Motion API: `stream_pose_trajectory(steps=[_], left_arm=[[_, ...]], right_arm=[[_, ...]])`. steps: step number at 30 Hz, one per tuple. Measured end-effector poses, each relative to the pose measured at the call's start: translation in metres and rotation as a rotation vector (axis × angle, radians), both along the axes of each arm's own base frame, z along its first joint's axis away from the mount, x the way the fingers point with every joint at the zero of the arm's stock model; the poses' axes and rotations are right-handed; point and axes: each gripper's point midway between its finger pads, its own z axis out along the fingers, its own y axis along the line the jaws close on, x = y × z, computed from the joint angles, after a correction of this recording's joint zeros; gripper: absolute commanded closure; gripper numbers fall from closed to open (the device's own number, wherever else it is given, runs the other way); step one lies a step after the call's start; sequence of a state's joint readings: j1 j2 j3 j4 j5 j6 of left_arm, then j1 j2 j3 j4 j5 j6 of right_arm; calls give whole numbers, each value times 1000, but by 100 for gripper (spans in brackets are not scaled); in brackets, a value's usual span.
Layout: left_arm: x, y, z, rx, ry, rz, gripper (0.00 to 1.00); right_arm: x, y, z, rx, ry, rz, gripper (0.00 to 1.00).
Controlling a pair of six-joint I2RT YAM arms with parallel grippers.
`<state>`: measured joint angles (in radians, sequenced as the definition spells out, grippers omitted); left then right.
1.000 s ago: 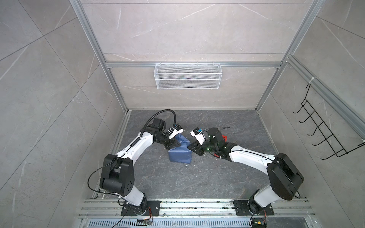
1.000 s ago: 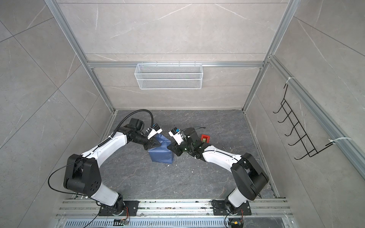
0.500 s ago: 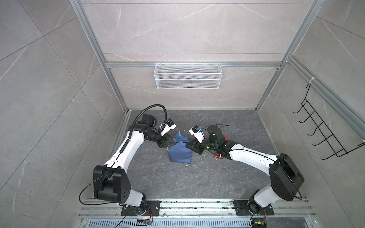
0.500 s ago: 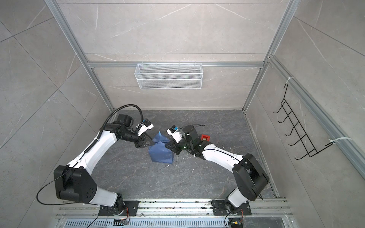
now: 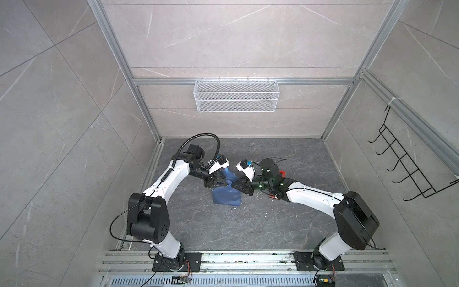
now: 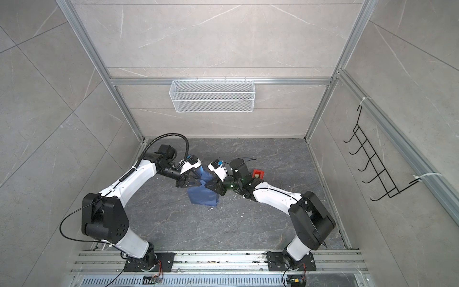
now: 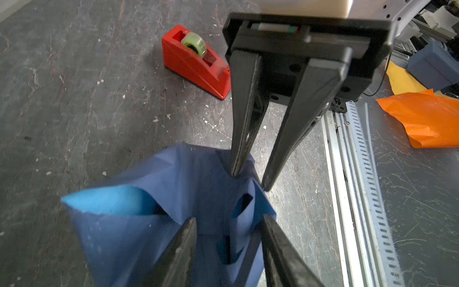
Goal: Wrap a gift box in wrapping paper
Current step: Fold the seventh fold of the wrapping paper on the gift box.
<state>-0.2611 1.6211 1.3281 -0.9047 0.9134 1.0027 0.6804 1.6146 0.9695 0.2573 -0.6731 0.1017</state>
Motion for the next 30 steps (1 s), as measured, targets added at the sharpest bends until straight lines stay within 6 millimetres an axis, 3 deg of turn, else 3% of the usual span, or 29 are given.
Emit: stream_pose_trajectory(steps=[7,10,21,25,30], left_arm=[[-15,-11,12,-58,-29,-99,61],[-25,-16,16,-57,-51,-154,68],[-39,-17,9,-21,-32,-219,82],[-40,-17,9,-20,-31,-223,80],[-37,-17,9,-16,-41,-244,66]], right_arm=[[-2,2,-12,-1,19,22,74],[-3,2,-13,-6,10,29,72],[-16,-10,-9,-18,-43,43,71],[-18,-10,-17,-28,-32,49,74],[-16,-9,-26,-37,-16,52,78]])
